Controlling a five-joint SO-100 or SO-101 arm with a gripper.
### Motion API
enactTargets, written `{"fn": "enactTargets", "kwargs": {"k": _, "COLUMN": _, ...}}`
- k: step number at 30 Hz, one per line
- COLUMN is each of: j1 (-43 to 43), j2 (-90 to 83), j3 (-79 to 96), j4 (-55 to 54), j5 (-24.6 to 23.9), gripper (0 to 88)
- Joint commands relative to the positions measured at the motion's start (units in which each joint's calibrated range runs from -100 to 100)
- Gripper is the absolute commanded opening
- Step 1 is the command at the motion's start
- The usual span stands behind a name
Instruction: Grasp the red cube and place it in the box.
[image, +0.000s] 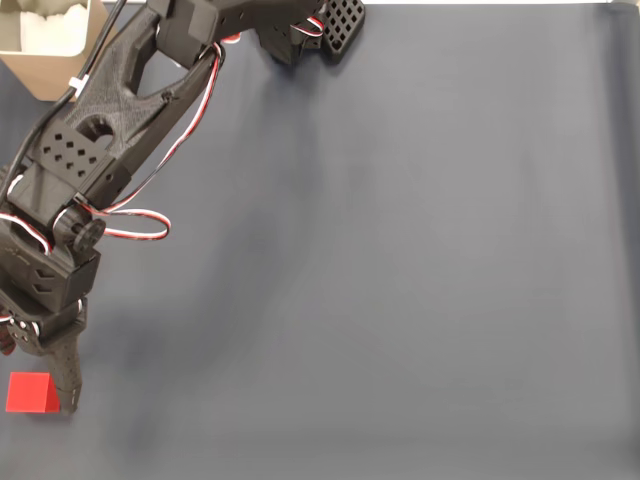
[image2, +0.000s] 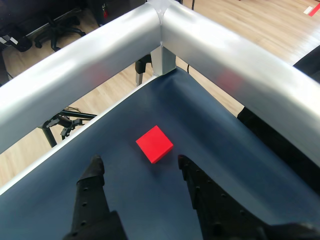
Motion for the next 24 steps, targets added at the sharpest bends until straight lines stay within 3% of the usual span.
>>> {"fn": "enactTargets", "kwargs": {"k": 1, "j1": 1.0, "j2": 1.0, "j3": -6.3, "j4": -1.0, "j5": 0.1, "gripper": 35.0}}
{"fn": "enactTargets", "kwargs": {"k": 24, "j1": 1.7, "j2": 13.5, "j3": -22.0, "j4": -1.0, "j5": 0.5, "gripper": 36.5}}
